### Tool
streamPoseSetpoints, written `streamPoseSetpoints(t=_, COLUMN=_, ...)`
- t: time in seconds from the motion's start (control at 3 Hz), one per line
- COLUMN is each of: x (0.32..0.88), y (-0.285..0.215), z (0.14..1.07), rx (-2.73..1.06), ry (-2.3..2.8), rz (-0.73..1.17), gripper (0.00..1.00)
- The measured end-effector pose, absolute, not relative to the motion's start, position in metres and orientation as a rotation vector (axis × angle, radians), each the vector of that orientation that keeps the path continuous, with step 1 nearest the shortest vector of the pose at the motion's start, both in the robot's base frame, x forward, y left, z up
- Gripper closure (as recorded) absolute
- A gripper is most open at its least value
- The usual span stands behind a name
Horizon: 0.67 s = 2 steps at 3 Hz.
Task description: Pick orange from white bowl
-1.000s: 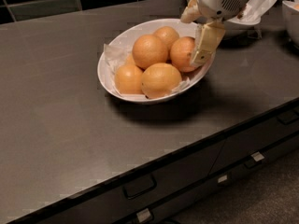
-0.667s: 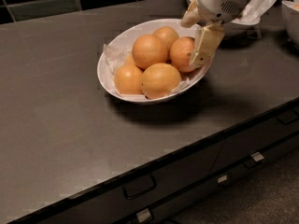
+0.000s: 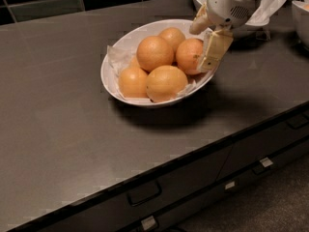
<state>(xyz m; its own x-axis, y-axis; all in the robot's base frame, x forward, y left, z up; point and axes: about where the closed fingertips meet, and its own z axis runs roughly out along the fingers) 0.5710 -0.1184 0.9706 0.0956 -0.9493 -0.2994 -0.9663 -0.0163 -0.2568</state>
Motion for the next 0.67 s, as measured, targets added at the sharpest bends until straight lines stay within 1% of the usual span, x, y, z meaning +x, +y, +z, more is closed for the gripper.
streamPoseSetpoints(t=0.67, x=0.5839, y=-0.1201, z=0.9557, rx=-1.989, ry=1.896, rz=0.107, gripper=0.31)
